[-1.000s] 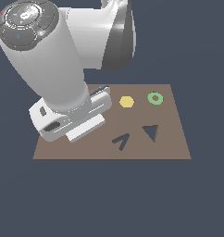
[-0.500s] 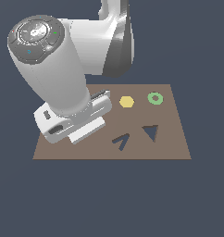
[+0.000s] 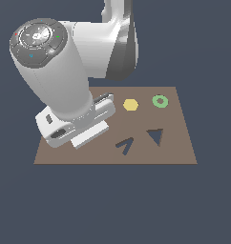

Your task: Insert a designated object into the corresponding slot on a board.

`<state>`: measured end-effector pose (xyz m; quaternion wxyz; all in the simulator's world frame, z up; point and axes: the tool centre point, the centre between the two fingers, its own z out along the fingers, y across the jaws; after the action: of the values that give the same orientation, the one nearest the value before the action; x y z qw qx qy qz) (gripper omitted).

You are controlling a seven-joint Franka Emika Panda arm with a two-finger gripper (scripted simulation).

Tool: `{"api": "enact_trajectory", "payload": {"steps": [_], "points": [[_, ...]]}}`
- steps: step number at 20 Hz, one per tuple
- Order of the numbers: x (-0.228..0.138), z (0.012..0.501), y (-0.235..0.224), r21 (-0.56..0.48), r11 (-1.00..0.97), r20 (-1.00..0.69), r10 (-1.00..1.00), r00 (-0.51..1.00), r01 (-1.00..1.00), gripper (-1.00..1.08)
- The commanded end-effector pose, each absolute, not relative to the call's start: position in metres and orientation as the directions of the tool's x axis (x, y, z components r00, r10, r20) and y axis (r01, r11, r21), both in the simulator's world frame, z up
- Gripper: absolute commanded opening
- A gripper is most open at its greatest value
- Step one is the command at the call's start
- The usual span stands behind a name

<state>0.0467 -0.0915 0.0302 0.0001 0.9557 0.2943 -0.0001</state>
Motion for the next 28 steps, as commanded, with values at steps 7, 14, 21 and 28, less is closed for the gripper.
{"api": "enact_trajectory", "payload": {"steps": [7,14,21,28], "points": [[0.048,0.030,-0.091,0.000,-0.820,0.000,0.573,0.820,0.573,-1.00],[0.055,0.031,-0.089,0.001,-0.768,0.000,0.640,0.768,0.640,-1.00],[0.067,0.032,-0.082,0.001,-0.653,0.000,0.758,0.653,0.758,-1.00],[0.083,0.033,-0.068,0.002,-0.448,-0.001,0.894,0.448,0.894,-1.00]]}}
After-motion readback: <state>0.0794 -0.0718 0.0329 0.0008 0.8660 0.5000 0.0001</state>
